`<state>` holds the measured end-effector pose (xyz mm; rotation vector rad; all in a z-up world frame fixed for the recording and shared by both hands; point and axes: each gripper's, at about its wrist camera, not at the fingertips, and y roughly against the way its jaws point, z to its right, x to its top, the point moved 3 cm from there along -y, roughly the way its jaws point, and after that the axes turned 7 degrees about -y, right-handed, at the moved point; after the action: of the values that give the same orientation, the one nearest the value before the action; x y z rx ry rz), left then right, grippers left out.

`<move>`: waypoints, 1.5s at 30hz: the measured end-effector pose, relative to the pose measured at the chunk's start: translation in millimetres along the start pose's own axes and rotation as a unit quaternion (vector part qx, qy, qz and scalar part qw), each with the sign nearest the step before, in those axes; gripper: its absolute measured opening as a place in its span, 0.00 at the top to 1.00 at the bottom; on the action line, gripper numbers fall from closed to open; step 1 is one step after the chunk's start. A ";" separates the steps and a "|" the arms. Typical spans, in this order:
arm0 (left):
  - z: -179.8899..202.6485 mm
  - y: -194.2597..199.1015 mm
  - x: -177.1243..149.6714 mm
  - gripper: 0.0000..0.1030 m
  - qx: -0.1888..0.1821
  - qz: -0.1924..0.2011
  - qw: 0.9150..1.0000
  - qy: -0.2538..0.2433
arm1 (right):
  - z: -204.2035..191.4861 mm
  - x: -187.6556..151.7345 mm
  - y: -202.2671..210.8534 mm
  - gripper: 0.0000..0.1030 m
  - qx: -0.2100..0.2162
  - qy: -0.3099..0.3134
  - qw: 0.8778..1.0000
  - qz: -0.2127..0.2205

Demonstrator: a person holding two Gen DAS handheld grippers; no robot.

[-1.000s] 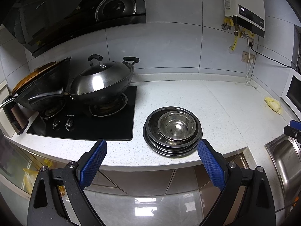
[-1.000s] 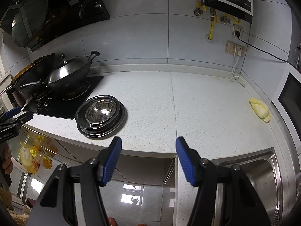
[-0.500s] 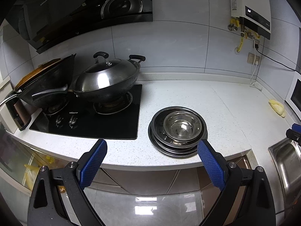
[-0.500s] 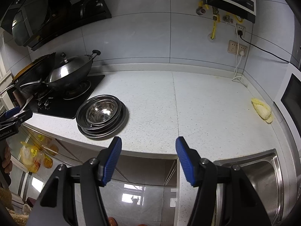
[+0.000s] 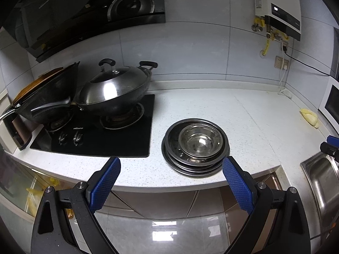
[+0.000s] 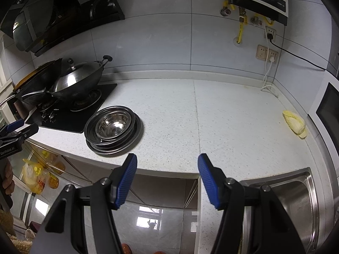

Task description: Organize plates and bowls

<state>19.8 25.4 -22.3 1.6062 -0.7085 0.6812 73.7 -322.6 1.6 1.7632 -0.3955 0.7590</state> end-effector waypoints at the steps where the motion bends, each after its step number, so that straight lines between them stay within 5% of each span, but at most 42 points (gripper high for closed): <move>1: 2.0 -0.6 0.6 0.09 -0.004 0.000 1.000 -0.002 | 1.4 -0.4 0.8 0.44 -0.002 -0.002 1.000 0.001; 45: 9.5 -11.7 3.0 0.09 -0.017 -0.005 1.000 -0.015 | 6.4 -2.4 -1.2 0.44 -0.016 -0.009 1.000 -0.004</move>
<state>31.1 17.2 -28.8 1.5910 -0.7285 0.6358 74.5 -328.5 -2.0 1.7419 -0.4105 0.7286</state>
